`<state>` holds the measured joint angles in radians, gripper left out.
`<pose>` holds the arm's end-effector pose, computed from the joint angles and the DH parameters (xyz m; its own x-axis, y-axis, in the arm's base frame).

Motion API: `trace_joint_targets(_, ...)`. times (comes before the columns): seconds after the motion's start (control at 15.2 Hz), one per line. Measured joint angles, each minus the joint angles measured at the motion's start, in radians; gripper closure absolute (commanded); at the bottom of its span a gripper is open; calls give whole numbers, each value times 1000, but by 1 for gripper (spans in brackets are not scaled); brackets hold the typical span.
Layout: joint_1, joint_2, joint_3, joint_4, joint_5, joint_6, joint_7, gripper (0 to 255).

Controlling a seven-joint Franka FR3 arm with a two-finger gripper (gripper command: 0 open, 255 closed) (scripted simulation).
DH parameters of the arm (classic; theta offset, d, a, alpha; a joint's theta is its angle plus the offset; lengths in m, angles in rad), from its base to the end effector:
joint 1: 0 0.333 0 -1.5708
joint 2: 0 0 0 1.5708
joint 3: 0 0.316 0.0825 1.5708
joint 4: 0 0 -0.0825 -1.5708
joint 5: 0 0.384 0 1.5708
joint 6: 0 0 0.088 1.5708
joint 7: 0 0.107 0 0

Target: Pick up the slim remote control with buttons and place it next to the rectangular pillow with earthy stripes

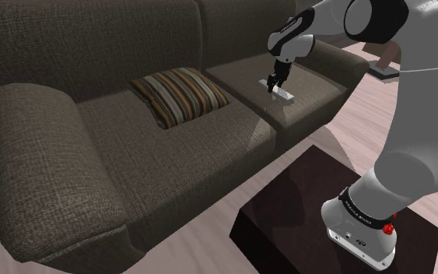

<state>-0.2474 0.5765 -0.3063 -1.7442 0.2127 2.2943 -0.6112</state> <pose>0.5784 -0.3300 0.2573 0.9993 -0.0363 0.0029 -0.0363 -0.9993 0.0084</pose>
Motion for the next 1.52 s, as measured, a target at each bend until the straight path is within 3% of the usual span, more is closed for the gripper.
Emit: trace_joint_targets(1.52, 22, -151, -36, 77, -61, -222, 36, 255)
